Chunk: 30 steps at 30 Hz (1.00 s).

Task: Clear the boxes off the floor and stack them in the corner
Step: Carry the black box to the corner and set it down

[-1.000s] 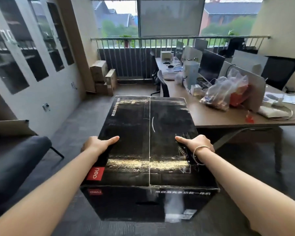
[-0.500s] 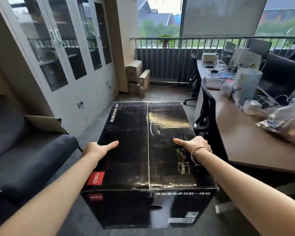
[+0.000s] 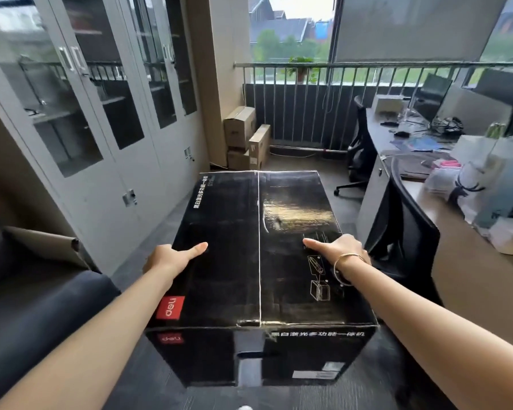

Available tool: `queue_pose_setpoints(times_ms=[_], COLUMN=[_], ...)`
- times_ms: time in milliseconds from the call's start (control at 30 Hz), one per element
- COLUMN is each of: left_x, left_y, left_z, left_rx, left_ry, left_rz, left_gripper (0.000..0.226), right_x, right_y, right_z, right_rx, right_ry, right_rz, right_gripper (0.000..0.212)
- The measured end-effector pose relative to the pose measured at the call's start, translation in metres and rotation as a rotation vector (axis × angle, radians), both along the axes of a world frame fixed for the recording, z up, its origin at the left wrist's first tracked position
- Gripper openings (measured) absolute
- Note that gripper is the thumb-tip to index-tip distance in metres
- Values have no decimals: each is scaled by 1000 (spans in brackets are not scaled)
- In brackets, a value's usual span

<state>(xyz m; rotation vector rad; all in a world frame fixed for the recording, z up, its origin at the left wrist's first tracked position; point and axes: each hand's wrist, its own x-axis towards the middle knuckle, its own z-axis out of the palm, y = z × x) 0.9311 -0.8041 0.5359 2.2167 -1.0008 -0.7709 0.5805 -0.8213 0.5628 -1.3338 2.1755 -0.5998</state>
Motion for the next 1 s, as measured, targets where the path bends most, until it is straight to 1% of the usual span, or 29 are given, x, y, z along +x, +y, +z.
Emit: queue_pose_setpoints(times_ms=[67, 100, 200, 333, 367, 433, 567, 633, 667, 733, 767, 867, 900, 967, 1000], left_x=[2, 5, 10, 3, -2, -12, -29, -45, -49, -52, -54, -72, -76, -80, -82], left_y=[-51, -93, -180, -293, -322, -377, -475, -555, -578, -642, -662, -772, -796, -853, -882], left_z=[-1, 0, 6, 20, 23, 25, 19, 2, -2, -19, -25, -28, -24, -26, -25], left_rx=[3, 9, 19, -16, -12, -18, -29, -39, -36, -63, -53, -39, -46, -39, -41], left_ry=[4, -4, 11, -37, -41, -54, -40, 11, 46, 100, 101, 131, 135, 138, 132], left_rz=[-25, -48, -70, -113, -135, -158, -174, -164, -160, -127, -114, -112, -112, -80, -70], left_gripper=[130, 128, 128, 119, 113, 94, 88, 81, 83, 98, 103, 93, 94, 101, 99], right_x=[3, 6, 10, 6, 4, -3, -19, -35, -40, -52, -54, -73, -76, -80, -82], right_y=[-47, -85, -167, -260, -287, -337, -432, -510, -533, -590, -608, -718, -743, -804, -837], right_z=[-4, -4, -1, 1, 0, -4, -1, -9, -11, -13, -14, -7, -3, 0, -3], right_rx=[17, 20, 27, 14, 13, 6, 6, 6, 9, 17, 30, 38, 39, 43, 46], right_ry=[-3, -4, -20, -39, -46, -61, -39, -32, -24, -6, 1, 0, 4, 9, 14], right_rz=[-14, -22, -42, -110, -129, -153, -158, -167, -164, -154, -153, -158, -162, -156, -152], right_gripper=[85, 85, 84, 87, 88, 89, 84, 85, 87, 90, 91, 89, 89, 88, 88])
